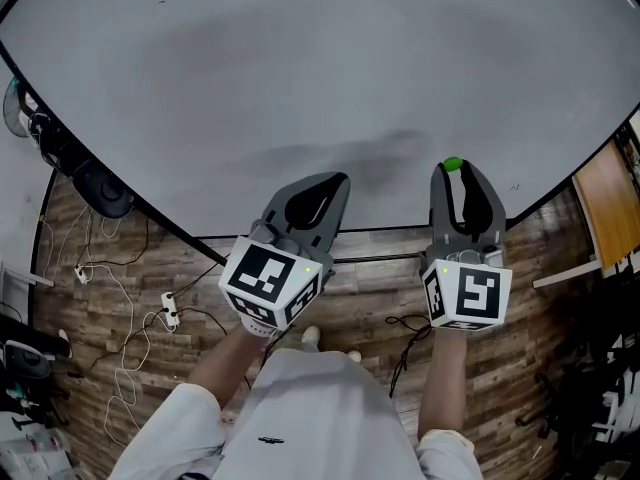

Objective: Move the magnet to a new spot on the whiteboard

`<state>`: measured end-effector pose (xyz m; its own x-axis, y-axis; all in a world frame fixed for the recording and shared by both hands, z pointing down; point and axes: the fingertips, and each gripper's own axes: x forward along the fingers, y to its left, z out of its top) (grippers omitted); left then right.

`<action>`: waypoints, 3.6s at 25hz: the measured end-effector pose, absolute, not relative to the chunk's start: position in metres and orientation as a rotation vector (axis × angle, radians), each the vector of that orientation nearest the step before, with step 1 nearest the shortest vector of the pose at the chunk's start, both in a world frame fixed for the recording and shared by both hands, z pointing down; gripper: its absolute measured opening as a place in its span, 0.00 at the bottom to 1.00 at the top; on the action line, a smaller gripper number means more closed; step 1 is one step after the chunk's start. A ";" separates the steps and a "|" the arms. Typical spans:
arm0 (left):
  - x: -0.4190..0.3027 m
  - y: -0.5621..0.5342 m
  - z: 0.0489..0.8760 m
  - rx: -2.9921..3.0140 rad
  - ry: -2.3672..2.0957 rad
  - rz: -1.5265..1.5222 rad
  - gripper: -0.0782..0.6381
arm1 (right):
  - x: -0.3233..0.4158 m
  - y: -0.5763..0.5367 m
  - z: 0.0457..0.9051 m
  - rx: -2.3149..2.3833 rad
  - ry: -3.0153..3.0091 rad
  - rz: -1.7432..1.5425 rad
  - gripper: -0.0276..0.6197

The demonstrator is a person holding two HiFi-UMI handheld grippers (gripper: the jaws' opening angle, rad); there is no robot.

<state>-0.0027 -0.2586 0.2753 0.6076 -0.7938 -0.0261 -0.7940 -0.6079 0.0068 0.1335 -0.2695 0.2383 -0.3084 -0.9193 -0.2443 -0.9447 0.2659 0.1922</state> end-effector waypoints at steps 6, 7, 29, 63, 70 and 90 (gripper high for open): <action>-0.011 -0.268 0.262 -2.784 1.391 0.054 0.12 | 0.114 -0.292 0.219 -1.761 2.441 0.501 0.25; -0.012 -0.270 0.259 -2.780 1.392 0.056 0.12 | 0.113 -0.295 0.215 -1.756 2.444 0.506 0.25; -0.019 -0.297 0.222 -2.740 1.365 0.099 0.12 | 0.081 -0.344 0.164 -1.771 2.457 0.616 0.25; -0.046 -0.287 0.227 -2.734 1.407 0.099 0.12 | 0.070 -0.338 0.175 -1.823 2.441 0.614 0.25; -0.041 -0.262 0.244 -2.744 1.403 0.079 0.12 | 0.089 -0.301 0.197 -1.828 2.433 0.575 0.20; -0.035 -0.238 0.292 -2.785 1.408 0.055 0.12 | 0.175 -0.241 0.277 -2.002 2.319 0.379 0.06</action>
<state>-0.0349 -0.2375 0.2923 0.5922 -0.8047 -0.0407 -0.8055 -0.5927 -0.0022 0.1751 -0.2411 0.2773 -0.1579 -0.9670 -0.1999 -0.9804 0.1293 0.1488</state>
